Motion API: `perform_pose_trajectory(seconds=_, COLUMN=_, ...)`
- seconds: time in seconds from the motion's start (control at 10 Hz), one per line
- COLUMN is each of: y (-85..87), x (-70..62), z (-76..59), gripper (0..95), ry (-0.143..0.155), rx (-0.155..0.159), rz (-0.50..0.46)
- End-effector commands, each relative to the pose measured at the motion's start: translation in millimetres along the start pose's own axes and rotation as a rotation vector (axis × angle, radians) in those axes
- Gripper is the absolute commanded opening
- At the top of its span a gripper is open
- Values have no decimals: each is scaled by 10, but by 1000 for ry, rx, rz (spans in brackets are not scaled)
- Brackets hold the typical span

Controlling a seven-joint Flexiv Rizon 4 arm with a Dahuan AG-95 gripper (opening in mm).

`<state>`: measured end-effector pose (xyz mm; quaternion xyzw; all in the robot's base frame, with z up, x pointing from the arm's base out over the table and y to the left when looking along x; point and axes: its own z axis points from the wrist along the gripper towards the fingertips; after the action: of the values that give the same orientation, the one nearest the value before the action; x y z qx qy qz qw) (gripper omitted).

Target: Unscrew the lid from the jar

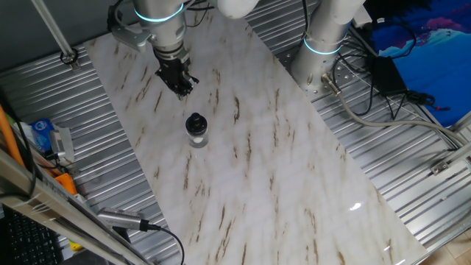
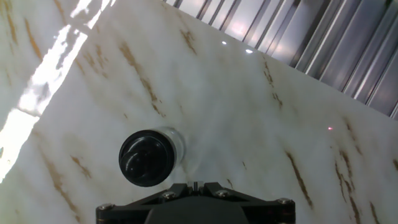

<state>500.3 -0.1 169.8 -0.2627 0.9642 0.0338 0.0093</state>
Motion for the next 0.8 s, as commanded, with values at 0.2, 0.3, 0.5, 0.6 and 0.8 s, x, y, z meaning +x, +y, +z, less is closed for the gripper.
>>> perform_pose_trajectory(seconds=0.2, y=3, x=2, z=-2, gripper=0, ry=-4, rx=0, rz=20)
perform_pose_trajectory(seconds=0.3, y=3, x=2, z=-2, gripper=0, ry=-2, rx=2, rz=20)
perform_pose_trajectory(seconds=0.5, y=3, x=2, z=-2, gripper=0, ry=-1, rx=5, rz=4)
perform_pose_trajectory(seconds=0.6, y=2, x=0, z=-1, gripper=0, ry=-2, rx=4, rz=0)
perform_pose_trajectory(seconds=0.8, y=2, x=-2, z=0, gripper=0, ry=-6, rx=3, rz=-18)
